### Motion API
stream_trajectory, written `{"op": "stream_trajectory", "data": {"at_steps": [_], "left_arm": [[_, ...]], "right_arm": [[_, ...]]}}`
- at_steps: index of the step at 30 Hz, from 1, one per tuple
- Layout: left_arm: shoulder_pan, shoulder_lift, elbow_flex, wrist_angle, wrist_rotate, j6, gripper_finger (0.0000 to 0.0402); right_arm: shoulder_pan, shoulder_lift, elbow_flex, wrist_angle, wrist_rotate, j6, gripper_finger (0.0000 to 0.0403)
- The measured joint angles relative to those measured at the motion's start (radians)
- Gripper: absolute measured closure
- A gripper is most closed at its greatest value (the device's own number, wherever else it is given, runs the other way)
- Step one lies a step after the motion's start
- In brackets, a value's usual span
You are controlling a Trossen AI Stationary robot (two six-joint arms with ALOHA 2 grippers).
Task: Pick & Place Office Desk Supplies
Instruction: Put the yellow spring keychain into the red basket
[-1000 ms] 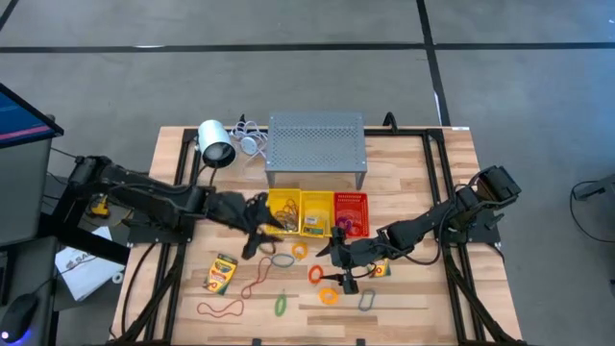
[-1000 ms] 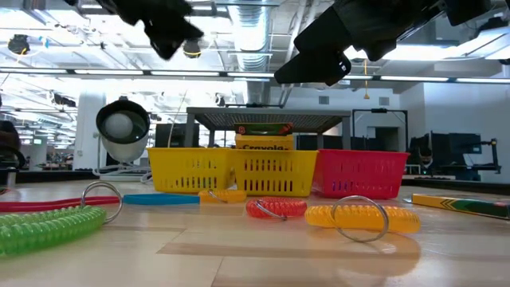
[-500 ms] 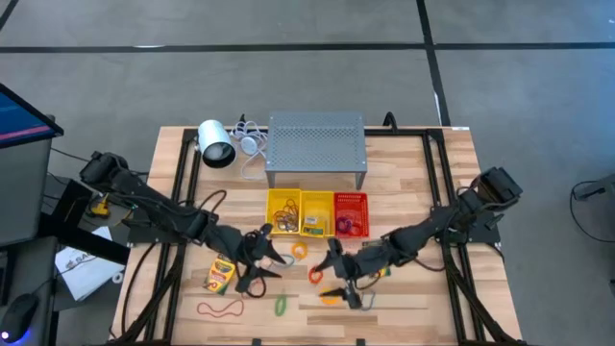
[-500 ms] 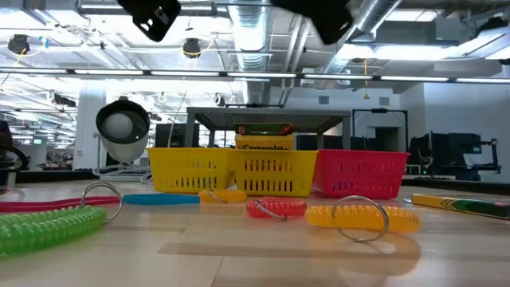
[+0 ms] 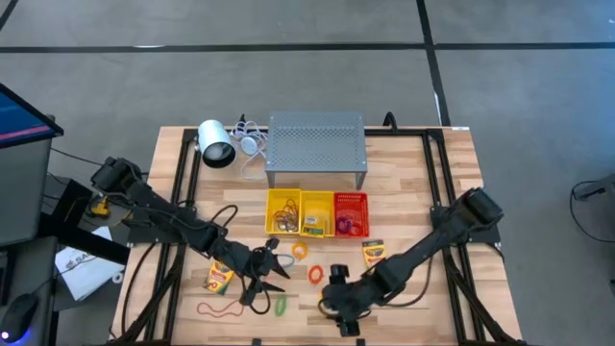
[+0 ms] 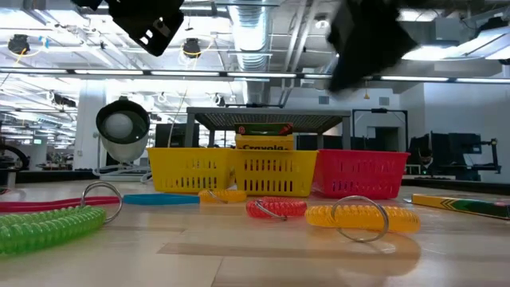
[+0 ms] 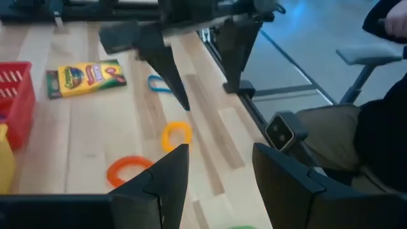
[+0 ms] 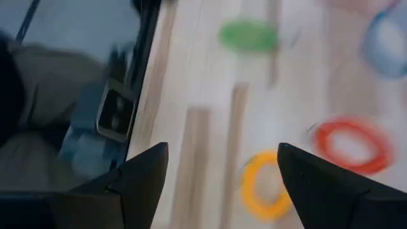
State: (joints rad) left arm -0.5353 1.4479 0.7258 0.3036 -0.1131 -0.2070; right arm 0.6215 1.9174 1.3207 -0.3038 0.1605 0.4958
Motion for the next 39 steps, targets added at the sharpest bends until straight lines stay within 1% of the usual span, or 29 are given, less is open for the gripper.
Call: {"op": "stream_trajectory", "data": {"at_steps": [3,9,12,16,18,29,39], "left_arm": [[-0.016,0.019,0.0,0.021,0.003,0.0,0.0231],[-0.031,0.042,0.0,0.033,0.004,0.0,0.0231],[-0.031,0.042,-0.001,0.038,0.003,0.0,0.0231],[-0.031,0.042,-0.003,0.043,0.003,0.0,0.0231],[-0.031,0.042,-0.003,0.042,0.0,0.0,0.0231],[-0.031,0.042,-0.004,0.042,0.0,0.0,0.0231],[-0.031,0.042,-0.004,0.041,0.001,0.0,0.0231]], "right_arm": [[-0.001,0.06,0.029,-0.022,-0.056,0.045,0.0112],[0.001,0.129,0.08,-0.059,-0.102,0.068,0.0112],[0.001,0.132,0.085,-0.124,-0.096,0.087,0.0112],[0.0,0.132,0.085,-0.187,-0.042,0.107,0.0112],[0.0,0.132,0.085,-0.189,-0.028,0.106,0.0112],[-0.007,0.132,0.081,-0.181,-0.024,0.1,0.0112],[-0.004,0.132,0.081,-0.14,-0.001,0.1,0.0112]]}}
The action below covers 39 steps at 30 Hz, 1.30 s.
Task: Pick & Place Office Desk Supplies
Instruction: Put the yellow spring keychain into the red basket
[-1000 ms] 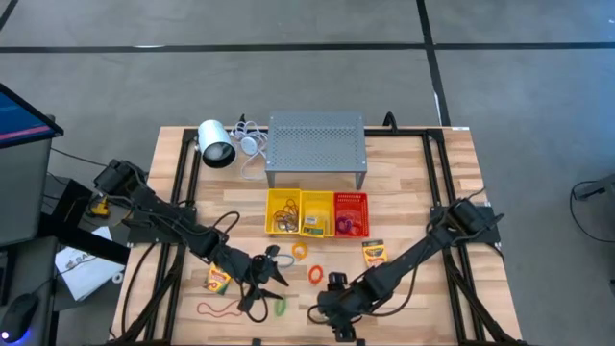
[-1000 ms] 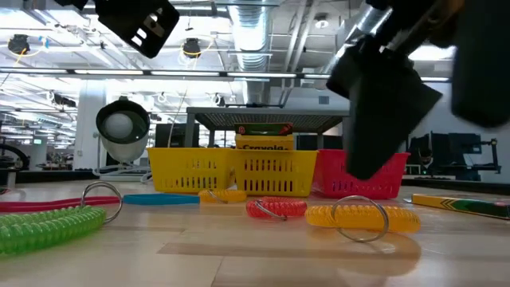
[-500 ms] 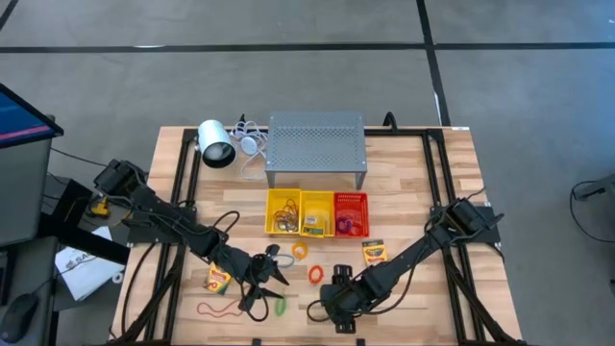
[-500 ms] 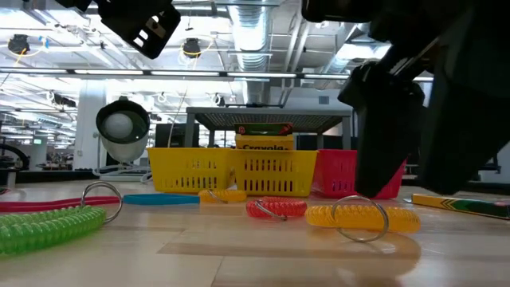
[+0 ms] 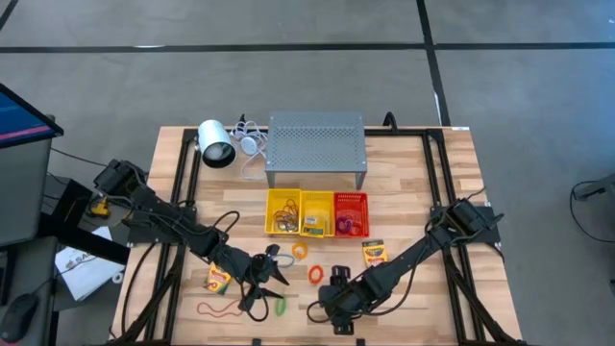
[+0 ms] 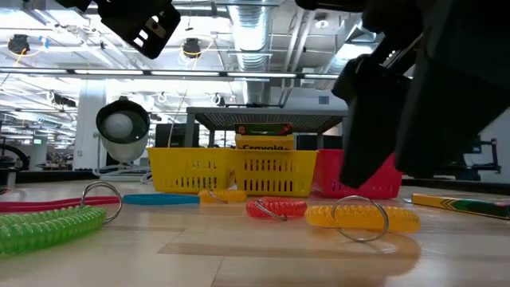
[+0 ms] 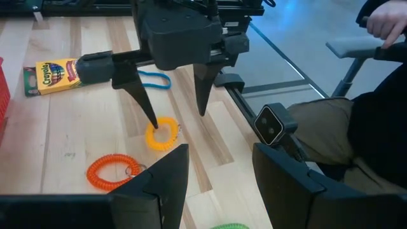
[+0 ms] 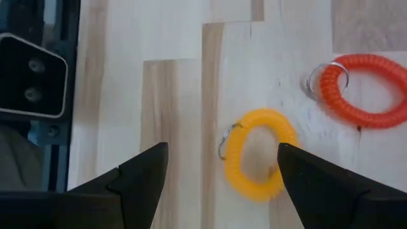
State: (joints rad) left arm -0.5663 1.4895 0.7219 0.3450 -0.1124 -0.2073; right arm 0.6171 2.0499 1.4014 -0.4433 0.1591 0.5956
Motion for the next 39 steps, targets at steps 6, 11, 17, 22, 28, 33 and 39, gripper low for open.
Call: {"op": "stream_trajectory", "data": {"at_steps": [6,11,17,22,28,33,39], "left_arm": [[0.0,0.0,0.0,0.0,0.004,-0.005,0.0231],[-0.001,0.0,0.0,-0.001,0.004,-0.01,0.0231],[-0.005,0.0,-0.001,-0.006,0.003,-0.011,0.0231],[-0.005,0.0,-0.001,-0.005,0.003,-0.011,0.0231],[-0.005,0.0,-0.001,-0.006,-0.001,-0.011,0.0231],[-0.005,0.0,-0.001,-0.007,-0.001,-0.011,0.0231],[-0.005,0.0,-0.001,-0.007,-0.001,-0.011,0.0231]], "right_arm": [[0.006,0.0,0.0,0.011,0.007,0.007,0.0112],[0.01,0.016,0.0,0.025,0.025,0.02,0.0112],[0.019,0.047,-0.002,0.024,0.005,0.034,0.0112],[0.02,0.052,-0.001,0.035,0.007,0.034,0.0112],[0.021,0.052,0.0,0.022,0.007,0.034,0.012],[0.021,0.052,0.0,0.009,0.006,0.034,0.0166],[0.02,0.052,0.0,0.01,0.004,0.034,0.0268]]}}
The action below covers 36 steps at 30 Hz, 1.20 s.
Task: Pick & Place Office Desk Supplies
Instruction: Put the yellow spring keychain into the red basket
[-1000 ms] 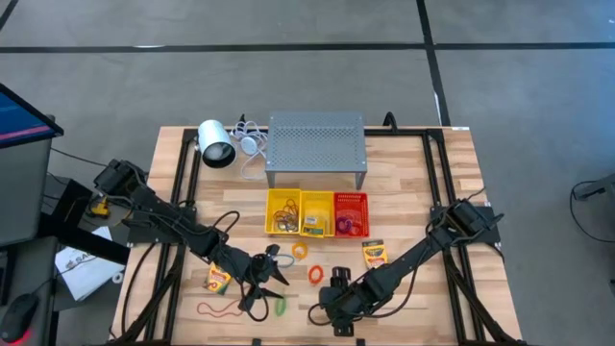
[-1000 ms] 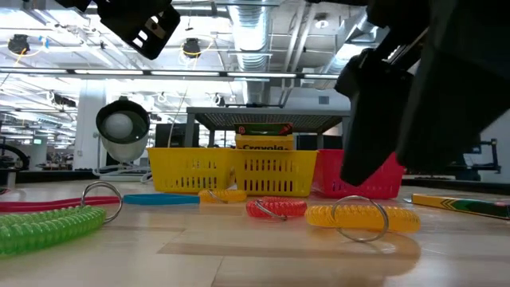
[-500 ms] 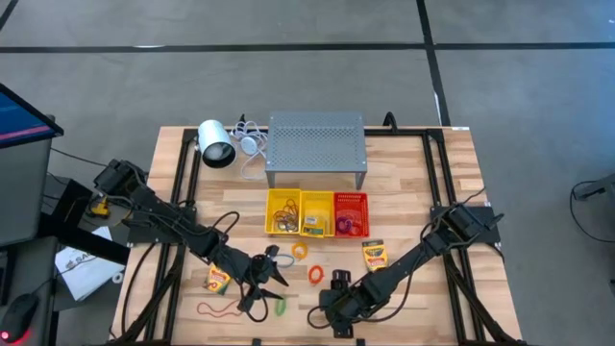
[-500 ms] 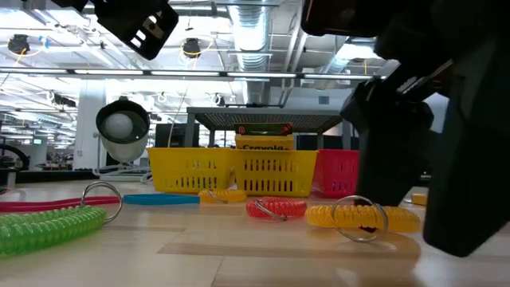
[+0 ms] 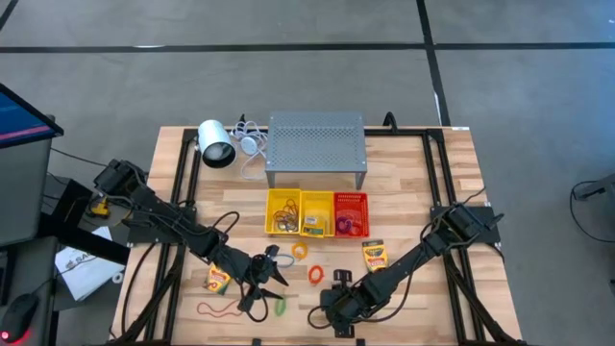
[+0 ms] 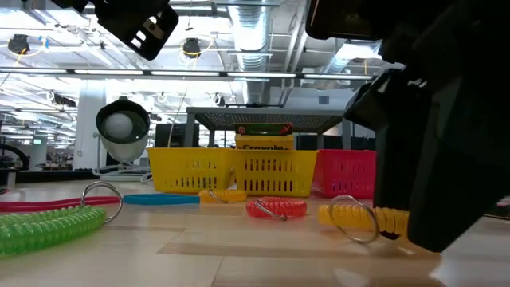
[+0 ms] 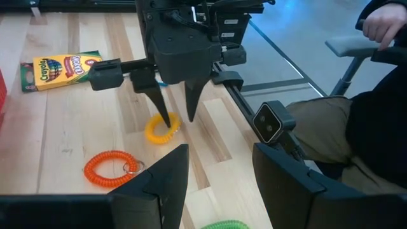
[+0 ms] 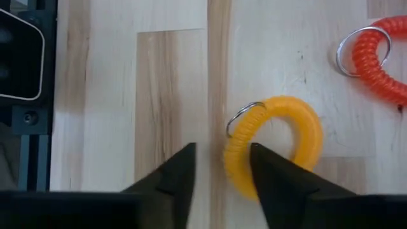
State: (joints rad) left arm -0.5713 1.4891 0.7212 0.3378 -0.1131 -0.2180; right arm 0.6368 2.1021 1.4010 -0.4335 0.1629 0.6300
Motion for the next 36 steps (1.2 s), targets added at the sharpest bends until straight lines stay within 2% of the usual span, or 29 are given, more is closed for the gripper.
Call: {"op": "stream_trajectory", "data": {"at_steps": [5,8,13,18,24,31,36], "left_arm": [[0.0,0.0,0.0,0.0,0.0,0.0,0.0231],[0.0,0.0,0.0,0.0,0.0,0.0,0.0231],[0.0,0.0,0.0,0.0,0.001,0.0,0.0231],[0.0,0.0,0.0,0.0,0.002,0.0,0.0231],[0.0,-0.001,-0.018,0.028,0.004,0.0,0.0231],[0.0,-0.001,-0.04,0.047,0.003,0.001,0.0231],[0.0,-0.001,-0.04,0.054,-0.001,0.002,0.0231]], "right_arm": [[-0.004,0.0,0.0,0.0,-0.005,0.0,0.0359],[-0.01,0.0,0.0,0.0,-0.005,-0.001,0.0391],[-0.018,-0.003,0.0,-0.001,-0.036,-0.001,0.0379],[-0.025,-0.022,0.0,-0.01,-0.066,-0.008,0.0397],[-0.032,-0.105,0.0,-0.091,-0.059,-0.014,0.0399],[-0.038,-0.278,0.0,-0.184,0.055,-0.074,0.04],[-0.039,-0.412,0.0,-0.268,0.193,-0.121,0.0401]]}}
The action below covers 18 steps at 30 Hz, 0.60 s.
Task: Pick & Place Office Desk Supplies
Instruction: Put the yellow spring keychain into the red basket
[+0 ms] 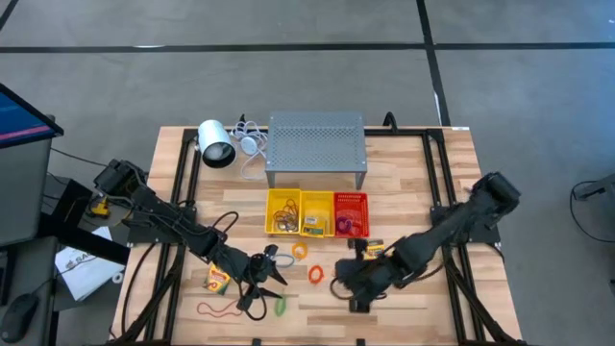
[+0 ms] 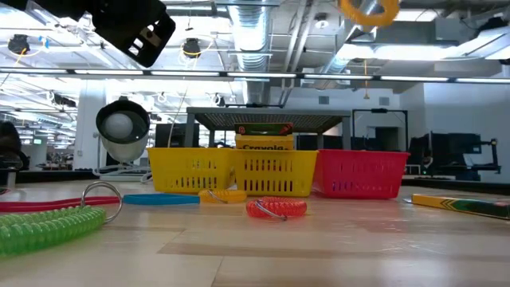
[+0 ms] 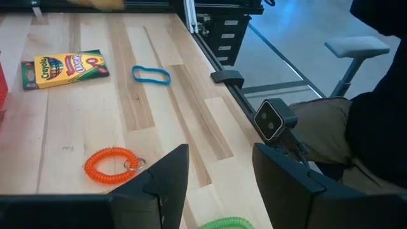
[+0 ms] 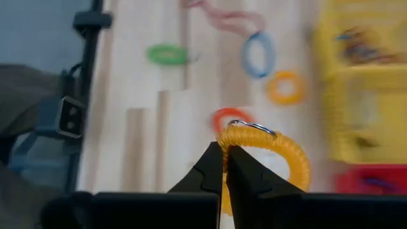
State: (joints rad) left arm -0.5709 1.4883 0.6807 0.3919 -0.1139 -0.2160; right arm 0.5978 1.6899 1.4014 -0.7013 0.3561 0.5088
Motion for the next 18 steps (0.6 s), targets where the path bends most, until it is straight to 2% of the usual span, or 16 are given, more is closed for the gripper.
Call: {"op": "stream_trajectory", "data": {"at_steps": [5,9,14,18], "left_arm": [[0.0,0.0,0.0,0.0,0.0,0.006,0.0231],[0.0,0.0,0.0,0.013,0.0,0.025,0.0231],[0.0,0.0,0.0,0.015,0.001,0.027,0.0231],[0.0,0.0,0.0,0.014,0.001,0.028,0.0231]], "right_arm": [[-0.017,-0.093,0.0,-0.142,0.148,-0.012,0.0401],[-0.061,-0.121,0.0,-0.264,0.234,-0.014,0.0401],[-0.15,-0.118,-0.001,-0.392,0.241,-0.041,0.0401],[-0.232,-0.122,-0.059,-0.358,0.174,-0.129,0.0401]]}}
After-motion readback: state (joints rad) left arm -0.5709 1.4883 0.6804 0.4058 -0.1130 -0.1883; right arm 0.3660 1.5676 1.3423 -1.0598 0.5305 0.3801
